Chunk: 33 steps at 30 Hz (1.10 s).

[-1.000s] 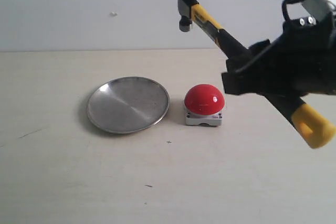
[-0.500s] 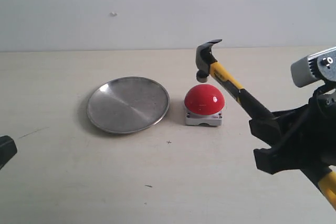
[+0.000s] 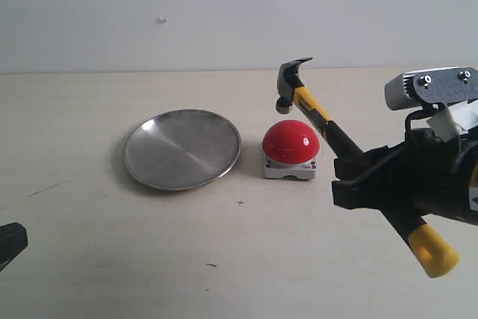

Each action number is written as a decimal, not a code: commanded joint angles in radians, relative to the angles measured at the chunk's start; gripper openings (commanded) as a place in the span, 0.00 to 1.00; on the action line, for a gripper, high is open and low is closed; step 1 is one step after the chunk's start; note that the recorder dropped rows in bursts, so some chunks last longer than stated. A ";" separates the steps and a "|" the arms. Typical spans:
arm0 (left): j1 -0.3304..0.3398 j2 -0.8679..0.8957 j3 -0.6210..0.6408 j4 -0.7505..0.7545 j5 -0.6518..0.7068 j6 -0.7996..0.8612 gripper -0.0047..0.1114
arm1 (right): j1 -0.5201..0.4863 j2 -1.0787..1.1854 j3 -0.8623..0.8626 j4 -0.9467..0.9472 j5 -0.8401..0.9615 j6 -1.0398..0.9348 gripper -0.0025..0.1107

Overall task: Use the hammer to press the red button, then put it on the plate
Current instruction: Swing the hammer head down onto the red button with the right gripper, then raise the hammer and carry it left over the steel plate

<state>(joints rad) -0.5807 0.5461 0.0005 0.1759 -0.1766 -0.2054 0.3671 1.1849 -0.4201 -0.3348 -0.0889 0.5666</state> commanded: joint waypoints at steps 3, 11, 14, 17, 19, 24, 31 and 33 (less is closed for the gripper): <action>0.003 -0.005 0.000 0.000 -0.001 -0.008 0.04 | -0.053 0.066 -0.006 0.181 -0.101 -0.166 0.02; 0.003 -0.005 0.000 0.000 -0.001 -0.008 0.04 | -0.053 0.124 -0.011 0.183 -0.164 -0.162 0.02; 0.003 -0.005 0.000 0.000 -0.001 -0.008 0.04 | -0.053 0.068 -0.057 0.194 -0.117 -0.162 0.02; 0.003 -0.005 0.000 0.000 -0.001 -0.008 0.04 | -0.053 0.005 -0.110 0.194 -0.047 -0.162 0.02; 0.003 -0.005 0.000 0.000 -0.001 -0.008 0.04 | -0.053 -0.024 -0.137 0.194 -0.018 -0.166 0.02; 0.003 -0.005 0.000 0.000 -0.001 -0.008 0.04 | -0.053 0.005 -0.145 0.180 0.001 -0.173 0.02; 0.003 -0.005 0.000 0.000 -0.001 -0.008 0.04 | -0.053 0.247 -0.122 0.176 0.089 -0.173 0.02; 0.003 -0.005 0.000 0.000 -0.001 -0.008 0.04 | -0.053 0.235 -0.145 0.176 0.118 -0.173 0.02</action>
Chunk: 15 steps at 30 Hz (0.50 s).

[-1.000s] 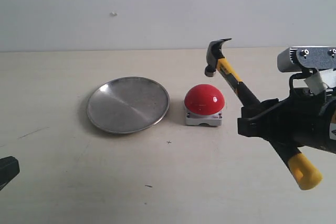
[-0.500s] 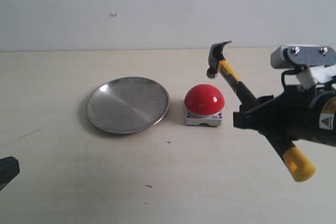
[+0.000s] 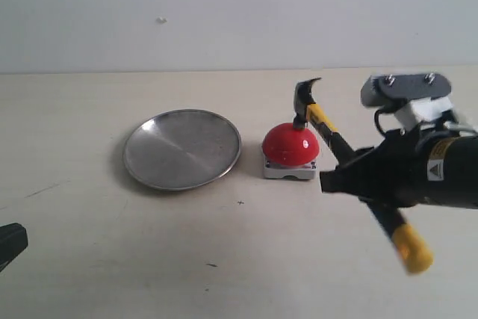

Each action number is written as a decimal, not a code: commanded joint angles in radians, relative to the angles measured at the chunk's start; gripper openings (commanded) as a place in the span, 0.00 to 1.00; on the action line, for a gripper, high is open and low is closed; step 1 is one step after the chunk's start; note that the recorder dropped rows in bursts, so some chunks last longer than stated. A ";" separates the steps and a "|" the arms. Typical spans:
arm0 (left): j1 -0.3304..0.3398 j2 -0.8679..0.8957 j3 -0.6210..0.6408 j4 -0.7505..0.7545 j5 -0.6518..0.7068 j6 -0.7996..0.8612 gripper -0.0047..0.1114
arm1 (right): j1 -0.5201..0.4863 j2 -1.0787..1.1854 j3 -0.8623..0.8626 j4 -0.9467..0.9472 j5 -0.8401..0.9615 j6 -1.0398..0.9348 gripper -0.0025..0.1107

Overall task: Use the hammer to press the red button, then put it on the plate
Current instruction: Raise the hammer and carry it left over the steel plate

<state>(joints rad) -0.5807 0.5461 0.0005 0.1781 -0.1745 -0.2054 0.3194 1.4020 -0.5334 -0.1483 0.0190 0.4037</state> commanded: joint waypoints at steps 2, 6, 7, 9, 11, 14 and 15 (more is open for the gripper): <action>0.003 -0.005 0.000 -0.002 -0.003 -0.008 0.04 | -0.005 -0.040 -0.046 -0.008 0.005 -0.010 0.02; 0.003 -0.005 0.000 -0.002 -0.003 -0.008 0.04 | -0.005 -0.175 -0.063 0.026 -0.039 -0.003 0.02; 0.003 -0.005 0.000 -0.002 -0.003 -0.008 0.04 | -0.005 -0.205 -0.063 0.042 -0.055 0.011 0.02; 0.003 -0.005 0.000 -0.002 -0.003 -0.008 0.04 | 0.002 -0.245 -0.063 0.045 -0.076 0.048 0.02; 0.003 -0.005 0.000 -0.002 -0.003 -0.008 0.04 | 0.036 -0.264 -0.063 0.045 -0.105 0.090 0.02; 0.003 -0.005 0.000 -0.002 -0.003 -0.008 0.04 | 0.118 -0.261 -0.063 0.043 -0.206 0.169 0.02; 0.003 -0.005 0.000 -0.002 -0.003 -0.008 0.04 | 0.146 -0.251 -0.063 0.041 -0.269 0.210 0.02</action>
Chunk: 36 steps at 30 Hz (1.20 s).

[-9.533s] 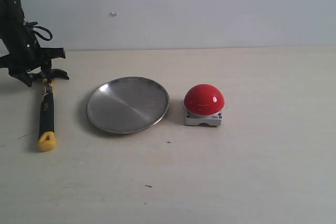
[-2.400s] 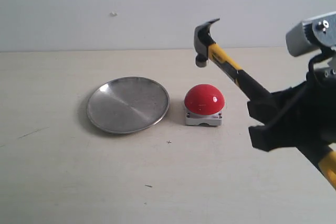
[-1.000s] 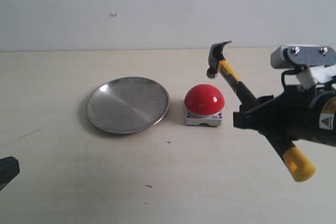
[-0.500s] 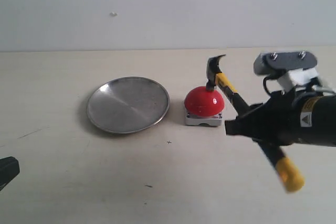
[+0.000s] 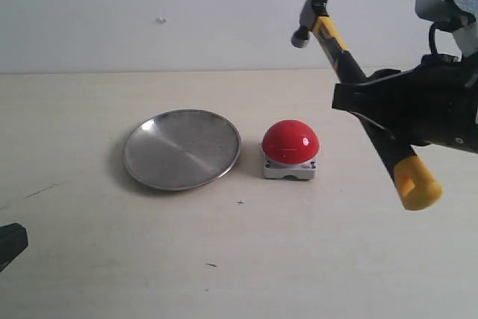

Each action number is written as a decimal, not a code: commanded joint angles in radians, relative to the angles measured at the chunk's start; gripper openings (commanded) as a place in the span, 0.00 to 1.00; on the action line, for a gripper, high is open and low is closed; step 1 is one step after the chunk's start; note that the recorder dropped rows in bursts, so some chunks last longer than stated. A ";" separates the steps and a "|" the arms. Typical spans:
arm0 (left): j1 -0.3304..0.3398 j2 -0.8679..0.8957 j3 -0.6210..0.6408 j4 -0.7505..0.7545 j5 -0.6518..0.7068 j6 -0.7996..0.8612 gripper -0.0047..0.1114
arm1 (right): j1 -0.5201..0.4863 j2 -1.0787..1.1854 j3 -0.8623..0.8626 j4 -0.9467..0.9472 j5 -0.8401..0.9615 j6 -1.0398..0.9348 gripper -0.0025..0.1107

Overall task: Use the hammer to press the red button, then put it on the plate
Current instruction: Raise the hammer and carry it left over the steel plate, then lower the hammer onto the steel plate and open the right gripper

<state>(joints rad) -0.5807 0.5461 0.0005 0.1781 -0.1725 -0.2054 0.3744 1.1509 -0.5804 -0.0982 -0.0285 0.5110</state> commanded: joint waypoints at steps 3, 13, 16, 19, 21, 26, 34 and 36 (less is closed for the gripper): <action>0.003 -0.005 0.000 -0.002 -0.005 -0.008 0.04 | 0.142 0.054 -0.016 -0.012 -0.462 0.185 0.02; 0.003 -0.005 0.000 -0.002 -0.005 -0.008 0.04 | 0.149 0.495 -0.110 -0.019 -0.816 0.430 0.02; 0.003 -0.005 0.000 -0.002 -0.005 -0.008 0.04 | 0.149 0.635 -0.211 -0.074 -0.811 0.482 0.02; 0.003 -0.005 0.000 -0.002 -0.005 -0.008 0.04 | 0.149 0.763 -0.326 -0.144 -0.785 0.592 0.02; 0.003 -0.005 0.000 -0.002 -0.005 -0.008 0.04 | 0.149 0.827 -0.390 -0.150 -0.768 0.617 0.02; 0.003 -0.005 0.000 -0.002 -0.005 -0.008 0.04 | 0.149 0.949 -0.488 -0.081 -0.752 0.613 0.02; 0.003 -0.005 0.000 -0.002 -0.005 -0.008 0.04 | 0.167 1.071 -0.606 -0.005 -0.621 0.569 0.02; 0.003 -0.005 0.000 -0.002 -0.005 -0.008 0.04 | 0.180 1.084 -0.646 -0.005 -0.577 0.531 0.02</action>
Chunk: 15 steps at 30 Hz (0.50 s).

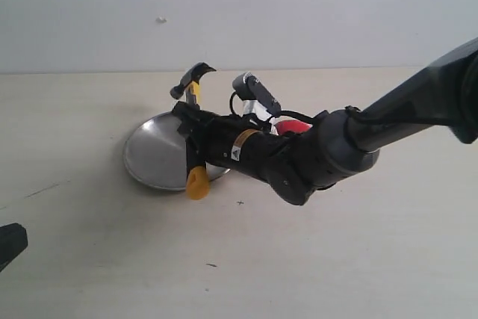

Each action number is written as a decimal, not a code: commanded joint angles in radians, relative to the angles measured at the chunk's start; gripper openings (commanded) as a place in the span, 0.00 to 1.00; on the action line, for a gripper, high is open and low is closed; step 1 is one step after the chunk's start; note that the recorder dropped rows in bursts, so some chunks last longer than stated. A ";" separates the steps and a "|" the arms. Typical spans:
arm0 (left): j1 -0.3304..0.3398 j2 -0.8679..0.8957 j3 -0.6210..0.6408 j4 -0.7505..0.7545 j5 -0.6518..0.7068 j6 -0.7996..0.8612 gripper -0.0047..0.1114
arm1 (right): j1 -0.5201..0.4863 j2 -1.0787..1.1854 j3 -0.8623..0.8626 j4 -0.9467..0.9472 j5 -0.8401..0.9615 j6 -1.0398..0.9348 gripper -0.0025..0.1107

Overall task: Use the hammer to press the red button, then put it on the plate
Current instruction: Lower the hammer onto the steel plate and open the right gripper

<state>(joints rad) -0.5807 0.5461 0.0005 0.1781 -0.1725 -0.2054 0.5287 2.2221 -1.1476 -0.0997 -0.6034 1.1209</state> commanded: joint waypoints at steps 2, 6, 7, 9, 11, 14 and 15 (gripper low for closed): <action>0.003 -0.005 0.000 -0.002 -0.005 -0.008 0.04 | 0.035 0.024 -0.109 -0.004 0.035 -0.100 0.02; 0.003 -0.005 0.000 -0.002 -0.005 -0.008 0.04 | 0.041 0.037 -0.147 0.024 0.097 -0.133 0.02; 0.003 -0.005 0.000 -0.002 -0.005 -0.008 0.04 | 0.041 0.039 -0.147 0.035 0.102 -0.143 0.02; 0.003 -0.005 0.000 -0.002 -0.005 -0.008 0.04 | 0.045 0.039 -0.147 0.052 0.112 -0.158 0.02; 0.003 -0.005 0.000 -0.002 -0.005 -0.008 0.04 | 0.046 0.041 -0.147 0.052 0.126 -0.160 0.02; 0.003 -0.005 0.000 -0.002 -0.005 -0.008 0.04 | 0.046 0.042 -0.147 0.050 0.174 -0.160 0.02; 0.003 -0.005 0.000 -0.002 -0.005 -0.008 0.04 | 0.046 0.042 -0.147 0.050 0.204 -0.160 0.02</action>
<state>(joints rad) -0.5807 0.5461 0.0005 0.1781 -0.1725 -0.2054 0.5723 2.2734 -1.2796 -0.0436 -0.3849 0.9884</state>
